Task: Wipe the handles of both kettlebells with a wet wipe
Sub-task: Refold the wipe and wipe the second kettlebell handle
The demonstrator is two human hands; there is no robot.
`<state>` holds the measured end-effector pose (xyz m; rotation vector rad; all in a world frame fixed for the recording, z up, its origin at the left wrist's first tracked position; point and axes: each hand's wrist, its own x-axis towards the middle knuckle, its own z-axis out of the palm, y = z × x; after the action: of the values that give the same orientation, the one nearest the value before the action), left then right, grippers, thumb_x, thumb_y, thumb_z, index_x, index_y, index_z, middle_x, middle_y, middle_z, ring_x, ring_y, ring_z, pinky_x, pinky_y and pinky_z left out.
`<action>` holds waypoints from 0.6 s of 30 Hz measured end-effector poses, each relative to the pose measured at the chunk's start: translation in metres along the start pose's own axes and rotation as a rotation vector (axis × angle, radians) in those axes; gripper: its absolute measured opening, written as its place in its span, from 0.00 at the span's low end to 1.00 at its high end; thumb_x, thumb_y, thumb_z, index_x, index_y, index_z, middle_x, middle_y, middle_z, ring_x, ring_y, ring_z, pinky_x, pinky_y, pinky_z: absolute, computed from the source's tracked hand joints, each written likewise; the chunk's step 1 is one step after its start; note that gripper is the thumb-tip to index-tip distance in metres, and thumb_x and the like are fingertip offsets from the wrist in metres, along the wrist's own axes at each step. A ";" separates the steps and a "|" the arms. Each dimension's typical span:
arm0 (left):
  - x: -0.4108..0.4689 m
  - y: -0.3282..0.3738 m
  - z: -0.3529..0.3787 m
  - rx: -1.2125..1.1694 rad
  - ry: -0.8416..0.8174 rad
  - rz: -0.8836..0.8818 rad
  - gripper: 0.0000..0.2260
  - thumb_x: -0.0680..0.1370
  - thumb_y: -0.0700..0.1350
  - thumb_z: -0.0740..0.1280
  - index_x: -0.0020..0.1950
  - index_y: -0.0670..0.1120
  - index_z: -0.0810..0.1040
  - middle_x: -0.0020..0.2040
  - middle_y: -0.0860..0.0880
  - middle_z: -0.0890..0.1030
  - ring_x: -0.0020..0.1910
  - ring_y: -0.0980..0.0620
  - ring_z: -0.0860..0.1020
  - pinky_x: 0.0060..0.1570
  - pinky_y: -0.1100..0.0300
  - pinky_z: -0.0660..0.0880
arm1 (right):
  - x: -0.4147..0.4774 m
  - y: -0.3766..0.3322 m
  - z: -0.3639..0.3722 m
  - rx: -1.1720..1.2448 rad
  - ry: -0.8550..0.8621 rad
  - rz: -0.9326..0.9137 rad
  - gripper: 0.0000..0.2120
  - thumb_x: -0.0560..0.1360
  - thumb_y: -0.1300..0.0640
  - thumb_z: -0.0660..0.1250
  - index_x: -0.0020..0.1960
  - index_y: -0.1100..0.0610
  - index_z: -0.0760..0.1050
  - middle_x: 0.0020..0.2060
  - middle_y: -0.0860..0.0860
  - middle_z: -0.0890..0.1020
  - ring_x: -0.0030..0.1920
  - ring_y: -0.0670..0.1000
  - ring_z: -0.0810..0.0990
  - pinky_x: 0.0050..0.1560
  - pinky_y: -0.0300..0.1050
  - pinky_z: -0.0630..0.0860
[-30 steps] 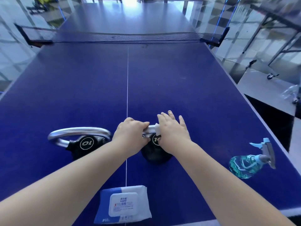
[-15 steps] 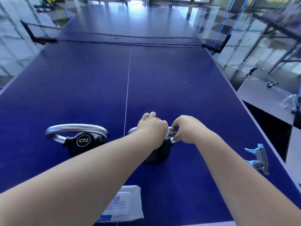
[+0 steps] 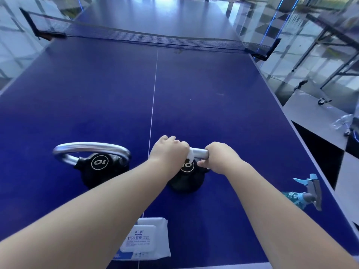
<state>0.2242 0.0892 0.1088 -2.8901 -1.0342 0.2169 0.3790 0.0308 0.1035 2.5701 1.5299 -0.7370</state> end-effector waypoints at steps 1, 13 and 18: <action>-0.001 -0.005 0.006 -0.010 0.018 -0.010 0.06 0.76 0.39 0.63 0.51 0.47 0.71 0.47 0.49 0.80 0.60 0.48 0.75 0.57 0.56 0.69 | 0.001 0.000 0.000 0.004 -0.002 0.000 0.13 0.72 0.45 0.72 0.40 0.54 0.75 0.39 0.52 0.84 0.36 0.53 0.79 0.36 0.45 0.74; -0.017 -0.027 0.037 -0.282 0.104 -0.221 0.04 0.80 0.46 0.62 0.51 0.46 0.72 0.64 0.45 0.78 0.68 0.46 0.72 0.56 0.57 0.70 | 0.006 0.004 0.005 -0.015 0.003 0.002 0.11 0.73 0.47 0.71 0.42 0.54 0.76 0.35 0.50 0.80 0.35 0.54 0.77 0.33 0.44 0.72; -0.022 -0.035 0.046 -0.543 0.044 -0.384 0.06 0.77 0.48 0.64 0.46 0.46 0.74 0.42 0.48 0.80 0.40 0.44 0.77 0.34 0.54 0.70 | 0.009 0.004 0.007 -0.016 0.009 0.012 0.11 0.74 0.47 0.71 0.41 0.53 0.75 0.34 0.50 0.78 0.35 0.54 0.77 0.33 0.44 0.72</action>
<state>0.1783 0.1034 0.0694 -3.0145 -1.8532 -0.1781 0.3831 0.0343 0.0929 2.5729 1.5147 -0.7103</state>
